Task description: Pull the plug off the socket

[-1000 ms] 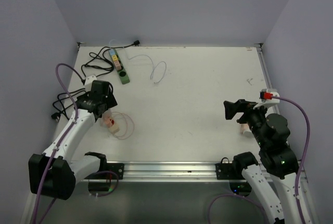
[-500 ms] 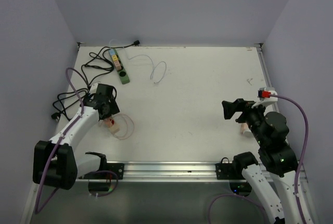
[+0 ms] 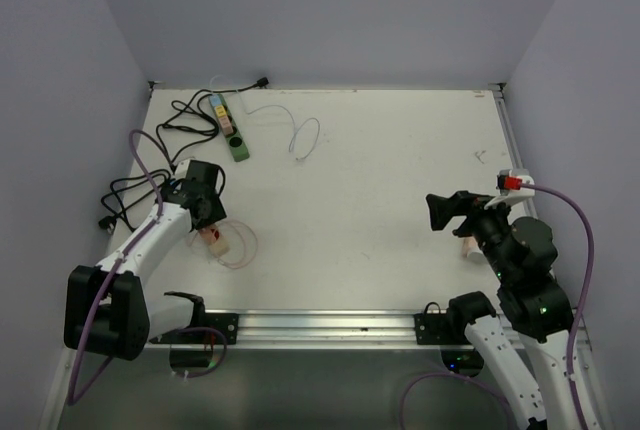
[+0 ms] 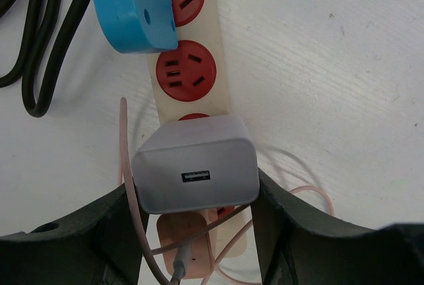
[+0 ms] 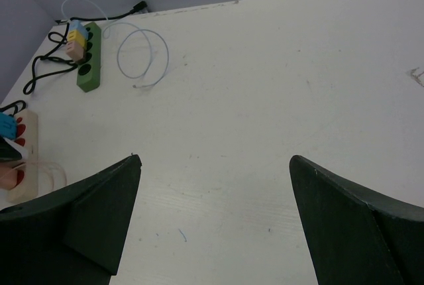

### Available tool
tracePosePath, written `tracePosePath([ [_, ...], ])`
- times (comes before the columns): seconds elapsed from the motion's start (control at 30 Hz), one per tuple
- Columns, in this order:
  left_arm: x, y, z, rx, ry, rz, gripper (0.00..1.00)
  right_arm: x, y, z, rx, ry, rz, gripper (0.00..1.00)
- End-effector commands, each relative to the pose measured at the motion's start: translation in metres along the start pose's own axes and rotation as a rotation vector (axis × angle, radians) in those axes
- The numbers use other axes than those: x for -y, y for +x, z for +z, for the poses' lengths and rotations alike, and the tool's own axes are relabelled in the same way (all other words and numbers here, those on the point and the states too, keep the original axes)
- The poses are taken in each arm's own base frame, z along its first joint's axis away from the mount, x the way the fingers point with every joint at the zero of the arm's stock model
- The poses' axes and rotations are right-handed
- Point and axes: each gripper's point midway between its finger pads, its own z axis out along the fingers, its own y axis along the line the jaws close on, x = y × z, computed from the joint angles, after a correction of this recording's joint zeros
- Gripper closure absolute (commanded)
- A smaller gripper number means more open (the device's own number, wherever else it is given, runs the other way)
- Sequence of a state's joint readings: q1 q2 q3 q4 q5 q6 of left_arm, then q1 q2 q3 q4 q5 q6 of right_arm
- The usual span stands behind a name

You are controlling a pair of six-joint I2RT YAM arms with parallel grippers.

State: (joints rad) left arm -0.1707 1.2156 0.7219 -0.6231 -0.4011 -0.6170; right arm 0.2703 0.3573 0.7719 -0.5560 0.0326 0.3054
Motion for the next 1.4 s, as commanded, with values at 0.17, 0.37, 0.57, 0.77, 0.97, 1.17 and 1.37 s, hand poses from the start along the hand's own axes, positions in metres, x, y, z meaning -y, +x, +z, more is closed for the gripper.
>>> tracePosePath([
  [0.17,0.033,-0.025,-0.015,0.047,0.15,0.041,0.55,-0.008,-0.008,0.0,0.033,-0.044,-0.001,0.02],
  [0.37,0.091,-0.023,-0.039,0.066,0.275,0.181,0.55,-0.009,-0.008,0.0,0.032,-0.044,-0.001,0.02],
  [0.57,0.167,-0.012,-0.066,0.075,0.445,0.308,0.57,-0.011,-0.001,0.001,0.01,-0.059,0.009,0.02],
  [0.77,0.249,0.032,-0.101,0.107,0.556,0.547,0.56,-0.013,0.008,0.006,-0.031,-0.062,0.047,0.01],
  [0.97,0.298,0.077,-0.123,0.102,0.644,0.656,0.56,-0.019,0.036,0.023,-0.134,-0.086,0.135,0.01],
  [1.17,0.314,0.1,-0.126,0.078,0.739,0.631,0.56,-0.034,0.077,0.044,-0.243,-0.165,0.29,0.01],
  [1.37,0.307,0.108,-0.118,0.064,0.749,0.59,0.56,-0.042,0.11,0.067,-0.353,-0.183,0.419,0.01],
])
